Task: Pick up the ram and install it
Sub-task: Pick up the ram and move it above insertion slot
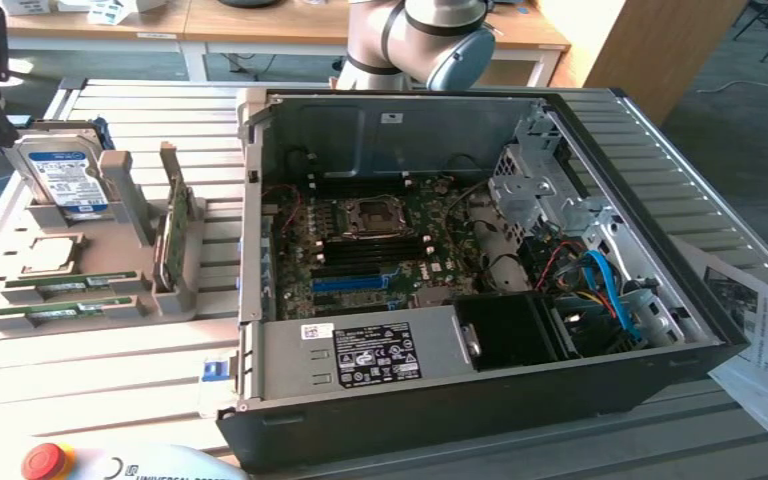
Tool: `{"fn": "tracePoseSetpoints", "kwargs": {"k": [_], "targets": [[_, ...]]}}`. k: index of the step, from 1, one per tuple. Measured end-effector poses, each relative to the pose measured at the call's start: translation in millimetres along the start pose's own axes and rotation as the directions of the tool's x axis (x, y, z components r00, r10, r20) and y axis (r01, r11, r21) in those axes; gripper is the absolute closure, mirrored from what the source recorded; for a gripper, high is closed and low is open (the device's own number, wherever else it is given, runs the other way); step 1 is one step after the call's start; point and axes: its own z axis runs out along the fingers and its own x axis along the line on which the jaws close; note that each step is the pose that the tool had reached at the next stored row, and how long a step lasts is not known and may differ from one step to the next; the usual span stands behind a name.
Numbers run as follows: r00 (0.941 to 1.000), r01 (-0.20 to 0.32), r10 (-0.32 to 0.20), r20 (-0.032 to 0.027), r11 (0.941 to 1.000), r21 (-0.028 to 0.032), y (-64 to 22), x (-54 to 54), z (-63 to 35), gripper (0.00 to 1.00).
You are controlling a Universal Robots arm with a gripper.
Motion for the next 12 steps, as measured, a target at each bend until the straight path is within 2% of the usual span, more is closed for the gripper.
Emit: {"fn": "tracePoseSetpoints", "kwargs": {"k": [2,8,12], "targets": [[0.9998,0.019,-0.019,-0.0009,0.9998,-0.0004,0.0,0.0,0.0,0.89],[0.9996,0.028,-0.028,-0.0013,0.9996,-0.0006,0.0,0.0,0.0,0.89],[0.9983,0.058,-0.058,-0.0026,0.9983,-0.0013,-0.1,0.0,0.0,0.89]]}}
